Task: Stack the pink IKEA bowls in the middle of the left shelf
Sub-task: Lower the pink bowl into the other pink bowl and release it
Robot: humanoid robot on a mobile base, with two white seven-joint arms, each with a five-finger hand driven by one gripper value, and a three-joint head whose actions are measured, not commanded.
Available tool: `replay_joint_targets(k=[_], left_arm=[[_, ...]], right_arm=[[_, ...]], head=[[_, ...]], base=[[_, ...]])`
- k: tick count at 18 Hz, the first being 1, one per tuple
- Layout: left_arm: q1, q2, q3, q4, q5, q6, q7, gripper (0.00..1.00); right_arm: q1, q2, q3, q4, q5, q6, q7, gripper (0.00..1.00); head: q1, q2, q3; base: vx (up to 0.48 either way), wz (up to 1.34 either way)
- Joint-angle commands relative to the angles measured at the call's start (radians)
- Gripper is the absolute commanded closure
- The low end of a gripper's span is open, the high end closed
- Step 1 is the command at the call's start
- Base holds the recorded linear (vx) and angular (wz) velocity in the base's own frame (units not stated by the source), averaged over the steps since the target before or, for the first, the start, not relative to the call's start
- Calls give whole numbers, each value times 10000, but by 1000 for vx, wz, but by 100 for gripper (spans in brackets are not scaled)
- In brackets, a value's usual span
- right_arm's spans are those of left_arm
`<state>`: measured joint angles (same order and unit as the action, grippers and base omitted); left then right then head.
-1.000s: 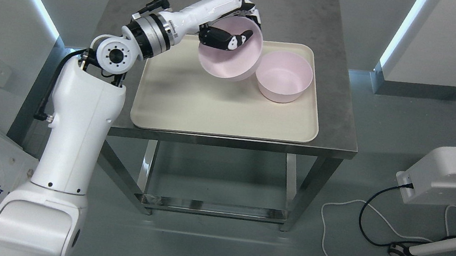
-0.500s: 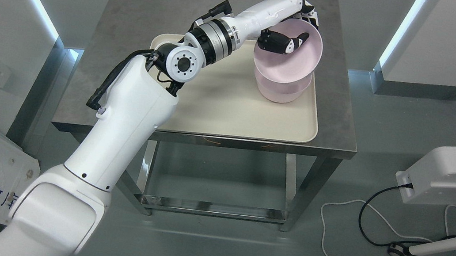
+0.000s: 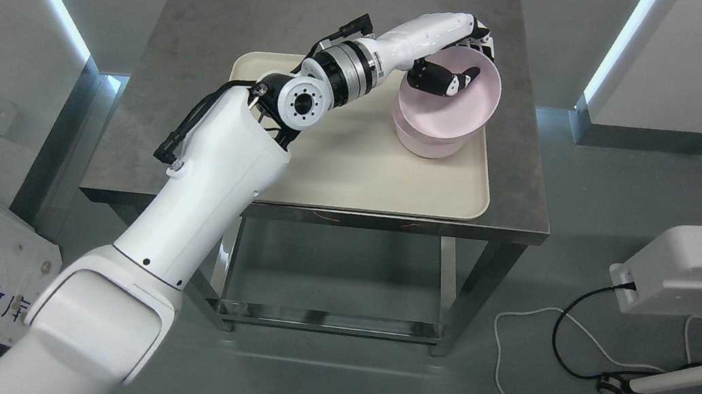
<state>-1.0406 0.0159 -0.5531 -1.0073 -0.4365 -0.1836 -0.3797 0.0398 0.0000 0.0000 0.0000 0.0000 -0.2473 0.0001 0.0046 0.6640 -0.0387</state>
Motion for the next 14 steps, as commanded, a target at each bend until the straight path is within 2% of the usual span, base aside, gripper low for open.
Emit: replay_joint_targets(k=[1,4,5,6,7,10,11,12,14], left_arm=[[-87,16,468,1175,-314,-51,162,97],[-71,16,592,1176,-314,-81,162,94],[-56,16,592,1176,-314,-112,162,83],[-41,16,562,1176,-314,-97,146,59],[5,16,546,1176,-299,-97,146,46],[189,16,1033,886,-161,-142,161,26],[326,16,1857,414,37,-234,162,21],[495,16,2503,-47,616,-341,146,21],[695,16,2754,-1317,2925,-434,146,20]], right_arm=[[0,-174,-46,-175,-15,3,-1,0],[0,-174,-46,-175,-15,3,-1,0],[0,-174,-46,-175,-15,3,-1,0],[0,-174,-46,-175,-15,3,-1,0],[0,-174,-46,-175,-15,3,-1,0],[0,-174,-46,-175,-15,3,-1,0],[0,-174,-46,-175,-15,3,-1,0],[0,-174,-46,-175,-15,3,-1,0],[0,-174,-46,-175,-15,3,-1,0]], head=[[0,0,0],[0,0,0],[0,0,0],[0,0,0],[0,0,0],[0,0,0],[0,0,0],[0,0,0],[0,0,0]], base=[[0,0],[0,0],[0,0],[0,0],[0,0],[0,0],[0,0],[0,0],[0,0]])
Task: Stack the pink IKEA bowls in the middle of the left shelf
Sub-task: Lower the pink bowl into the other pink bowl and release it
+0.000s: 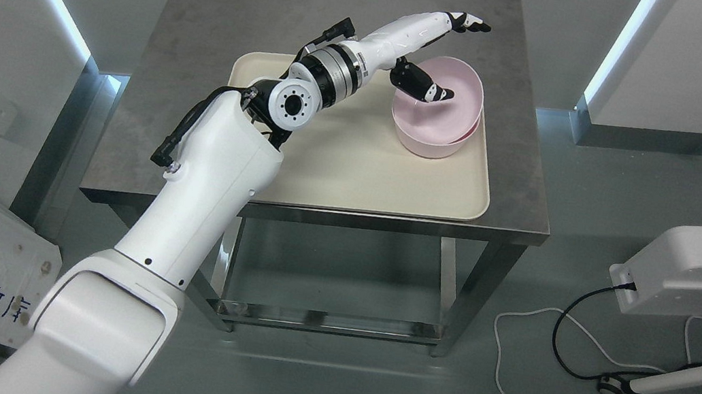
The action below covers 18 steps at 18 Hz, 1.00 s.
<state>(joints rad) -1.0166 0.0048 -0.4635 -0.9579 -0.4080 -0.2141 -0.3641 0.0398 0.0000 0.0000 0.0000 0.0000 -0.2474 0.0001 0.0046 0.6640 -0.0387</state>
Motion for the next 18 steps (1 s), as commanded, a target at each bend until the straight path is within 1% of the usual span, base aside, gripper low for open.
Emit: replay_joint_targets(k=[1,2,3,4,6,7,9,10,11,12,14,15,16,18], left_arm=[[623,127,1980,-2532,3701,-69,-10,20],[913,127,1966,-3359,4593,-38,-101,21],[1235,127,1860,-3960,4860,-53,-163,21],[1724,127,1494,-4498,4847,-114,-437,20],[2630,127,529,-5007,4558,-206,-1158,20],[2938,127,296,-5070,4009,-313,-1206,20],[3430,127,126,-5010,1943,-329,-1222,20],[3477,127,80,-4979,1143,-284,-1222,20],[3478,127,-12,-4948,528,-177,-1222,20],[3463,127,-13,-4887,81,158,-1222,21],[3401,127,2,-4871,-672,1169,-1238,21],[3386,127,18,-4871,-842,1448,-1238,21],[3386,127,63,-4871,-874,1587,-1222,21],[3386,127,231,-4871,-783,1528,-1207,21]], right_arm=[[1,-174,-46,-175,-16,4,-1,0],[1,-174,-46,-175,-16,4,-1,0],[1,-174,-46,-175,-16,4,-1,0],[1,-174,-46,-175,-16,4,-1,0],[1,-174,-46,-175,-16,4,-1,0],[1,-174,-46,-175,-16,4,-1,0],[1,-174,-46,-175,-16,4,-1,0],[1,-174,-46,-175,-16,4,-1,0],[1,-174,-46,-175,-16,4,-1,0],[1,-174,-46,-175,-16,4,-1,0],[1,-174,-46,-175,-16,4,-1,0],[1,-174,-46,-175,-16,4,-1,0],[1,-174,-46,-175,-16,4,-1,0],[1,-174,-46,-175,-16,4,-1,0]], head=[[0,0,0],[0,0,0],[0,0,0],[0,0,0],[0,0,0],[0,0,0],[0,0,0],[0,0,0],[0,0,0],[0,0,0],[0,0,0],[0,0,0],[0,0,0],[0,0,0]], base=[[0,0],[0,0],[0,0],[0,0],[0,0],[0,0],[0,0],[0,0],[0,0],[0,0],[0,0],[0,0],[0,0],[0,0]])
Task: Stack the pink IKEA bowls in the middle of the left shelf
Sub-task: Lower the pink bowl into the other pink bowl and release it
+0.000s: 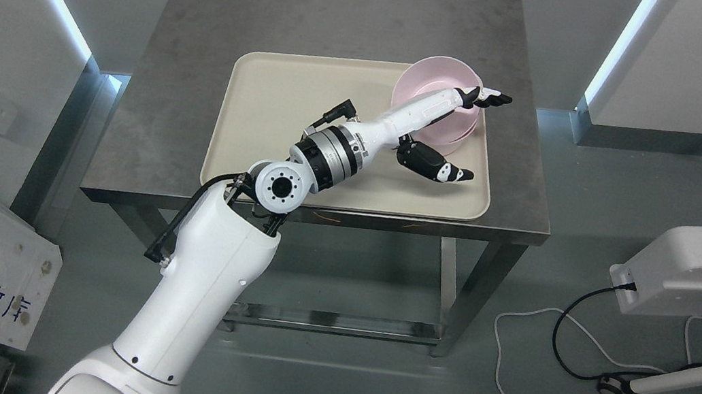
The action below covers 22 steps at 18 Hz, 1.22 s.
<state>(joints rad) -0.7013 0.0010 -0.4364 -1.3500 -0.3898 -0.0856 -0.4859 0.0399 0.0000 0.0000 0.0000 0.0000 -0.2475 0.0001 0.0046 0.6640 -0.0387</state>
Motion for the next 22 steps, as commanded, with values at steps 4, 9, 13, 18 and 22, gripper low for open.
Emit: replay_joint_targets(k=[4,9,13,18,22], left_arm=[[325,165,619,-996,-320,-555,12,19],[264,165,943,-981,-1129,225,-50,21],[141,165,928,-904,-2633,288,-248,26],[49,165,882,-751,-3984,288,-1184,32],[-74,165,882,-597,-4201,288,-1185,37]], right_arm=[[0,-174,-46,-175,-15,6,-1,0],[0,-174,-46,-175,-15,6,-1,0],[0,-174,-46,-175,-15,6,-1,0],[0,-174,-46,-175,-15,6,-1,0],[0,-174,-46,-175,-15,6,-1,0]], head=[[0,0,0],[0,0,0],[0,0,0],[0,0,0],[0,0,0]], base=[[0,0],[0,0],[0,0],[0,0],[0,0]])
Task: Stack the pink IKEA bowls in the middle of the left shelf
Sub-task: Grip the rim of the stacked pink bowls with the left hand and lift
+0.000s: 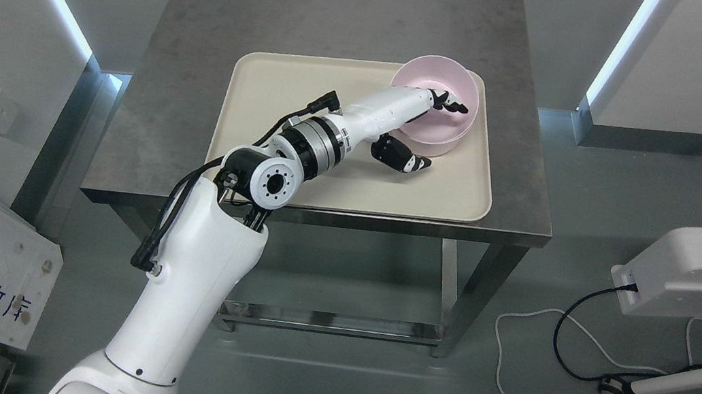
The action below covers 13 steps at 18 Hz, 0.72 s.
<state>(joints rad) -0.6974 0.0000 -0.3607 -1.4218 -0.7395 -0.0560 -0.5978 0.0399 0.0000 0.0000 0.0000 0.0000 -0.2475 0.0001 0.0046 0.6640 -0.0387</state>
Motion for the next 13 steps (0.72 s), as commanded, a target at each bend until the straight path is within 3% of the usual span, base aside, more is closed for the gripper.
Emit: replay_joint_targets(k=[1,5,8,13], left_arm=[[-113,174,125,121,-705,-23,-82,40],[-159,174,125,105,-690,-191,-418,54],[-190,174,186,105,-690,-619,-434,69],[-128,174,982,121,-629,-2089,-434,97]], right_arm=[[0,-174,-46,-175,-15,5,-1,0],[0,-174,-46,-175,-15,5,-1,0],[0,-174,-46,-175,-15,5,-1,0],[0,-174,-46,-175,-15,5,-1,0]], head=[[0,0,0],[0,0,0],[0,0,0],[0,0,0]], base=[[0,0],[0,0],[0,0],[0,0]])
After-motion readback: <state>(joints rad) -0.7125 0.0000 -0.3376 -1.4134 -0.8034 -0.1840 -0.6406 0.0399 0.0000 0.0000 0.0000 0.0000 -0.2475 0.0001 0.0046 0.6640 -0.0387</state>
